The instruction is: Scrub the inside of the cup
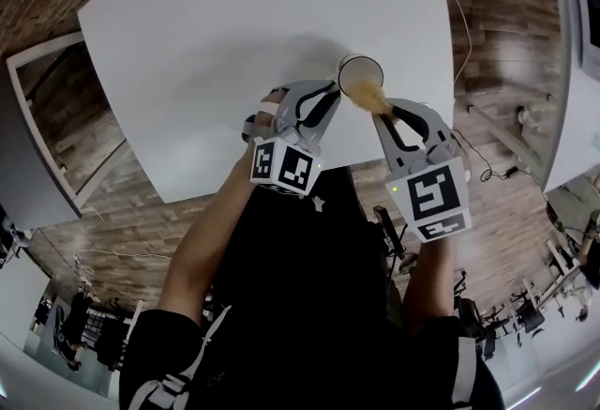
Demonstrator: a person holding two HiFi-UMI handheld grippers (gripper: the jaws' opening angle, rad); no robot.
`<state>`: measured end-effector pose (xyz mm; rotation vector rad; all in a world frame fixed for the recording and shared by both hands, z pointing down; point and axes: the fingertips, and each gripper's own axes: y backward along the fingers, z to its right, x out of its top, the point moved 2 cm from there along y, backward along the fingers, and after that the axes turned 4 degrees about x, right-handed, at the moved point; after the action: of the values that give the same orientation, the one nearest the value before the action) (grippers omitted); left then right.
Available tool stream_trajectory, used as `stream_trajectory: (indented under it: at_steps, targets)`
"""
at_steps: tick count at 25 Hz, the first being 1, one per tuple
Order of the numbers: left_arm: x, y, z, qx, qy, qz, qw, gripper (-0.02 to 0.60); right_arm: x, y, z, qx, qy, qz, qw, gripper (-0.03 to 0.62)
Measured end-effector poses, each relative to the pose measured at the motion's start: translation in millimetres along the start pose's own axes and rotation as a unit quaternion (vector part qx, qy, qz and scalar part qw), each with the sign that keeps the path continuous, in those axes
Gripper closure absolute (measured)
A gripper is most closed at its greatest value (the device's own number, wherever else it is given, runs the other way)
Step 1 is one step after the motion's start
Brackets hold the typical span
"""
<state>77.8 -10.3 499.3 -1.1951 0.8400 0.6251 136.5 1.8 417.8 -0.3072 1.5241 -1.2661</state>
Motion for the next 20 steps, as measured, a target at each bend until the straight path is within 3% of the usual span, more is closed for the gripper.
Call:
stream_trajectory:
  at_steps: [6, 10, 20]
  targets:
    - [-3, 1, 4, 0.002, -0.006, -0.004, 1.0000, 0.515, 1, -33, 0, 0.038, 0.016, -0.081, 0.996, 0.563]
    - [2, 0, 4, 0.014, 0.007, -0.004, 0.9999, 0.515, -5, -49, 2, 0.060, 0.019, -0.110, 0.992, 0.565]
    - [5, 0, 4, 0.026, 0.014, -0.007, 0.9995, 0.514, -18, -94, 8, 0.038, 0.067, -0.216, 0.973, 0.565]
